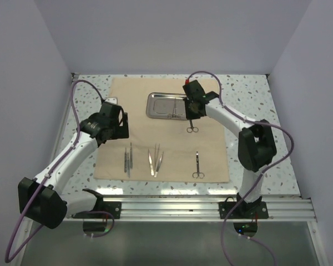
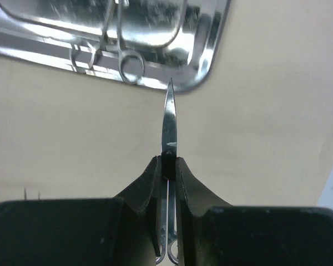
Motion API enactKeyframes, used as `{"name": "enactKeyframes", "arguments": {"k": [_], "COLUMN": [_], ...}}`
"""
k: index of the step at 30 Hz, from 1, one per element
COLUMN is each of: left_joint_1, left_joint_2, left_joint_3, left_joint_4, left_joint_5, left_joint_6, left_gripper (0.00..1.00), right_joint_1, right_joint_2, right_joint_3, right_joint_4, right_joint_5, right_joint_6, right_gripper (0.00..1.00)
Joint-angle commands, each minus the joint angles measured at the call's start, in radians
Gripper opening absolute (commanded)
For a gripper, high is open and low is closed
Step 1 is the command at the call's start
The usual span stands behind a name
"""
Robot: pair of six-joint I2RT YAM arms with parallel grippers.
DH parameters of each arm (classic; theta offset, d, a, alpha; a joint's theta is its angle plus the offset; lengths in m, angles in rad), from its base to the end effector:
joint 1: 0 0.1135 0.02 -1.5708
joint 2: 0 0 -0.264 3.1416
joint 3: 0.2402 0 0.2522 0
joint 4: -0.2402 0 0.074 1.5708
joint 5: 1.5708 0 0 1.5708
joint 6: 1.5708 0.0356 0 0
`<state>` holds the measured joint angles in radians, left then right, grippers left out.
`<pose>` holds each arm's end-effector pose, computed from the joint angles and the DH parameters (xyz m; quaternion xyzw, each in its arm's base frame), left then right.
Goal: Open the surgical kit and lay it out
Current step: Place the medical item in the surgical kit.
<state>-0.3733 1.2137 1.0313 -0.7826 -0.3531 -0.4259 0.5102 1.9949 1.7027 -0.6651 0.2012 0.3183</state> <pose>0.2286 -0.0763 0.2871 -0.0771 0.9379 0.0402 0.3357 0.3902 0.2102 0.2520 -0.0607 0.9470 0.0333 0.3136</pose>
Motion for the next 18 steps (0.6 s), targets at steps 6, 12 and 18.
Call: {"name": "enactKeyframes", "arguments": {"k": [6, 12, 18], "left_joint_1": [0.005, -0.077, -0.179], "left_joint_2": [0.032, 0.154, 0.242], "left_joint_3": [0.064, 0.182, 0.312], "left_joint_4": [0.114, 0.138, 0.105], "left_joint_5": [0.101, 0.076, 0.014], "left_joint_6": [0.001, -0.019, -0.066], "left_gripper": [0.97, 0.98, 0.98], "right_joint_1": [0.077, 0.102, 0.103], "right_joint_2": [-0.463, -0.614, -0.648], "right_joint_3": [-0.581, -0.865, -0.968], "right_joint_4": [0.104, 0.148, 0.193], "right_joint_5": [-0.046, -0.069, -0.057], "right_joint_6": [0.218, 0.306, 0.314], "right_gripper": [0.0, 0.0, 0.07]}}
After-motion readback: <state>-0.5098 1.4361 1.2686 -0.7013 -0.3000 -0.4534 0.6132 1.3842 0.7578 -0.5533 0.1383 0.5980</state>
